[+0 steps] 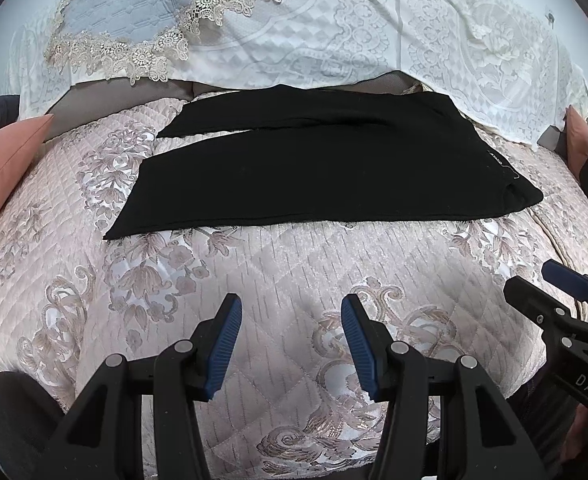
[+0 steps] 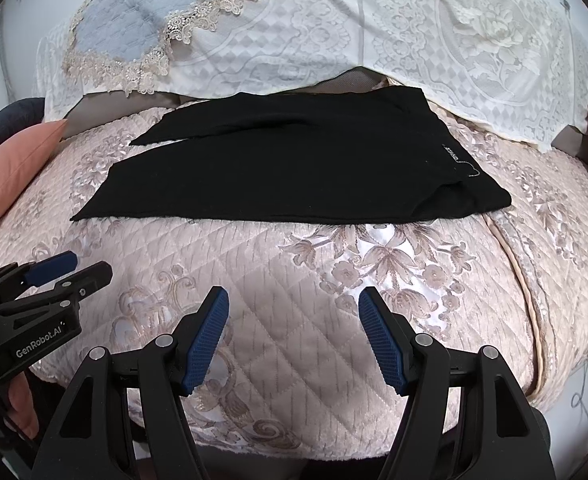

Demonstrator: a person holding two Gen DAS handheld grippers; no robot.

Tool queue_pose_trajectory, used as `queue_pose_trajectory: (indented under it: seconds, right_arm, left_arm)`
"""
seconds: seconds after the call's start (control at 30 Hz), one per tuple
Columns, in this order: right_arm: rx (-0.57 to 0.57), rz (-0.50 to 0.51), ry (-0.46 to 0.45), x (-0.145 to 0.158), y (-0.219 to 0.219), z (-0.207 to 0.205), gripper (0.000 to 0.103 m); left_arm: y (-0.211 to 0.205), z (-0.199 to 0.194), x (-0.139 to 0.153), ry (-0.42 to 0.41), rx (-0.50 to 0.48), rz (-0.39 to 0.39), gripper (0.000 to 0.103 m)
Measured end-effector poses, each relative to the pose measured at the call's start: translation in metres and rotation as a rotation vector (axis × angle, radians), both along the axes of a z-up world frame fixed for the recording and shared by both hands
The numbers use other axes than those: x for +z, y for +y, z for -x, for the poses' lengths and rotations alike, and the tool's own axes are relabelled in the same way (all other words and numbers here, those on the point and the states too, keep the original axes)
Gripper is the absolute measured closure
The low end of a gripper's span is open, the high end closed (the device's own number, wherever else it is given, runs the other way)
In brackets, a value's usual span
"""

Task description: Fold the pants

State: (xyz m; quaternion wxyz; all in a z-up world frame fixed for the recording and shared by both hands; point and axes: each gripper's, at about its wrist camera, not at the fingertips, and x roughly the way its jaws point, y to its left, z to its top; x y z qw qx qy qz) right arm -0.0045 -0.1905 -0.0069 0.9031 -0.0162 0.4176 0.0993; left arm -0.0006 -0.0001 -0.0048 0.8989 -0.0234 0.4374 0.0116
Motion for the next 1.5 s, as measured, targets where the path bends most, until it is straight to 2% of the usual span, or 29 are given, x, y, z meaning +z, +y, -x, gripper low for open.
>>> queue_pose_trajectory:
  seconds: [1.5]
  right_arm:
    - [0.005,0.008,0.009,0.0007,0.0012,0.0000,0.035]
  left_arm:
    - [0.0022,0.0002,0.0009,0.007,0.001,-0.011,0.048]
